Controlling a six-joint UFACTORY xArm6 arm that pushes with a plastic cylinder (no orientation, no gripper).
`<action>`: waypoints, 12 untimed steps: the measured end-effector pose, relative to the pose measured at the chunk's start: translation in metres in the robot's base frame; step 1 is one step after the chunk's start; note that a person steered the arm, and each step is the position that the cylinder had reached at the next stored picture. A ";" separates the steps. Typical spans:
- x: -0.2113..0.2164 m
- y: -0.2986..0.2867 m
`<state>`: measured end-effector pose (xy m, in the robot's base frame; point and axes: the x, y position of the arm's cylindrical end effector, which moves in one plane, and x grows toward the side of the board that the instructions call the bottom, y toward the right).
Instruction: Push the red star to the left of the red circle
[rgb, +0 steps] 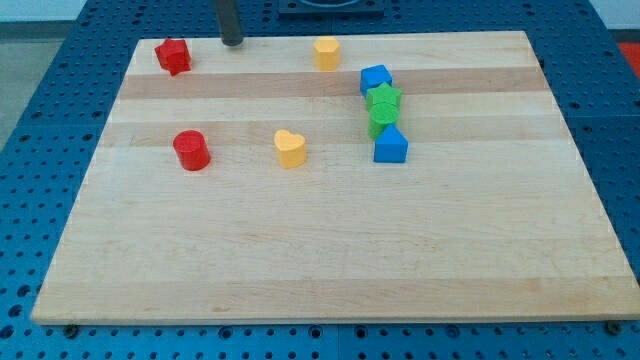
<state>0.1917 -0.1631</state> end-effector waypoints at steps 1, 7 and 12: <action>0.000 -0.021; 0.034 -0.077; 0.097 -0.077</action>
<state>0.2887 -0.2403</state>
